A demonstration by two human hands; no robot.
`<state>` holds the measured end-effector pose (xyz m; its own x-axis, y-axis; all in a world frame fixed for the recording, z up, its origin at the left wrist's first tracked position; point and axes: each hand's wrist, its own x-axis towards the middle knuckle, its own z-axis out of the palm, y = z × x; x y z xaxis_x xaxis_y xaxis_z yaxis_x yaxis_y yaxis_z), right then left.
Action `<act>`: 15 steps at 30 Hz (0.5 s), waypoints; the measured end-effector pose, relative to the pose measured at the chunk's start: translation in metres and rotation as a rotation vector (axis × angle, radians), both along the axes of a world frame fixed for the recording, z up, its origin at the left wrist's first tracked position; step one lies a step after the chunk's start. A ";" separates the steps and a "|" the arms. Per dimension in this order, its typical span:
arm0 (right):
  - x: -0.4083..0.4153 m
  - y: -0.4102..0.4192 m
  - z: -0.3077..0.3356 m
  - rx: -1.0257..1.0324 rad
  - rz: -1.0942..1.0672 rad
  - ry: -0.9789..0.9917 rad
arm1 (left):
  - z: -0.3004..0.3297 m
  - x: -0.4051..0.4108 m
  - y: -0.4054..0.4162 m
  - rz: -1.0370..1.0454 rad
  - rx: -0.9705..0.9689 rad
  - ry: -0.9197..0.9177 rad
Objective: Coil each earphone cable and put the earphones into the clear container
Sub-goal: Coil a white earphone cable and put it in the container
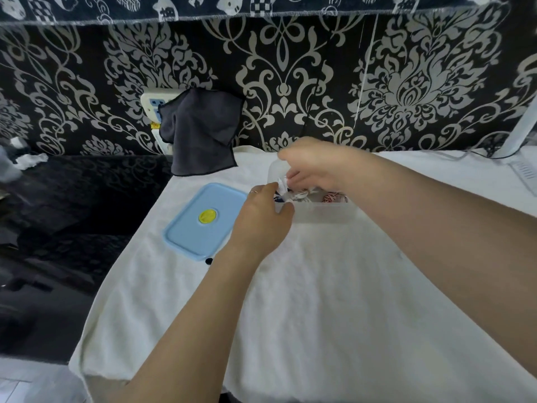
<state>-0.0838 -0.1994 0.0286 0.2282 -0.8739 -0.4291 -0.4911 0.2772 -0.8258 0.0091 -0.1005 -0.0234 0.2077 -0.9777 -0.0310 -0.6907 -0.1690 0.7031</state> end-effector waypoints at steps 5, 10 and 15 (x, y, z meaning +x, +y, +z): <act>-0.063 0.018 0.020 -0.307 -0.116 0.028 | -0.005 -0.009 0.007 0.010 -0.129 -0.243; -0.151 0.065 -0.016 -0.507 -0.256 0.397 | 0.004 -0.037 0.021 -0.094 -0.249 -0.272; -0.188 0.097 -0.054 -0.479 -0.030 0.666 | -0.008 -0.060 0.039 -0.306 -0.065 -0.243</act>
<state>-0.2719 -0.1020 -0.0256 0.0312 -0.9985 -0.0455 -0.9182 -0.0107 -0.3960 -0.0514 -0.0614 -0.0317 -0.1004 -0.9938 0.0475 -0.8499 0.1105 0.5152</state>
